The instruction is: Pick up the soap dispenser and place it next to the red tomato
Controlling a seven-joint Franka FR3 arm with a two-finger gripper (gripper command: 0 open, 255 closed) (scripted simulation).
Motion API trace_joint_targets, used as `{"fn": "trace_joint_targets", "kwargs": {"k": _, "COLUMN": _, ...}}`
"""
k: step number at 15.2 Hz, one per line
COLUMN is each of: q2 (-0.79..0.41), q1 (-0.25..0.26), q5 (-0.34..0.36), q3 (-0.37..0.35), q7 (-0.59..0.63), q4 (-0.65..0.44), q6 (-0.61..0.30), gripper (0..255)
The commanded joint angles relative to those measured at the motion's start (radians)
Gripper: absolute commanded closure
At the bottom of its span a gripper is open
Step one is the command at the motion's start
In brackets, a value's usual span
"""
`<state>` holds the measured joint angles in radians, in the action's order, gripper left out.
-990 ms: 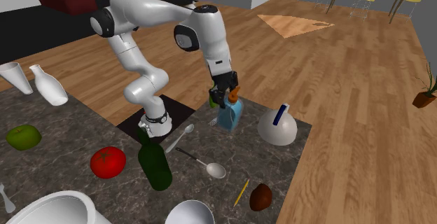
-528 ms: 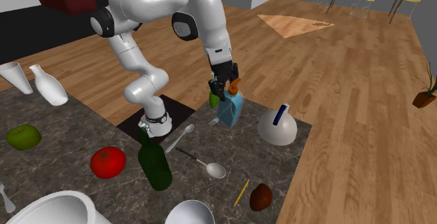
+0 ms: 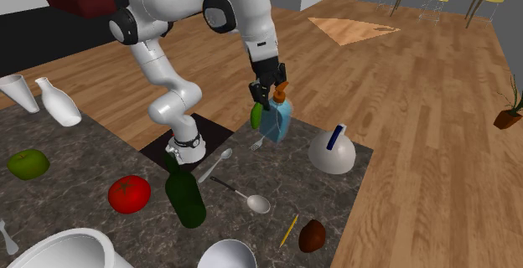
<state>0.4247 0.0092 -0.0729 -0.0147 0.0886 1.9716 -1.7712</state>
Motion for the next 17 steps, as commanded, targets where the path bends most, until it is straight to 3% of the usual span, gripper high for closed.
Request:
{"fn": "trace_joint_targets", "kwargs": {"k": 1, "q2": -0.010, "q1": 0.000, "q5": 0.001, "q3": 0.001, "q7": 0.001, "q4": -0.038, "q6": 0.028, "gripper": 255}}
{"fn": "trace_joint_targets", "kwargs": {"k": 15, "q2": -0.092, "q1": 0.000, "q5": 0.003, "q3": 0.003, "q7": 0.013, "q4": -0.312, "q6": 0.220, "gripper": 255}}
{"fn": "trace_joint_targets", "kwargs": {"k": 17, "q2": -0.074, "q1": -0.006, "q5": 0.003, "q3": 0.017, "q7": -0.006, "q4": -0.306, "q6": 0.234, "gripper": 255}}
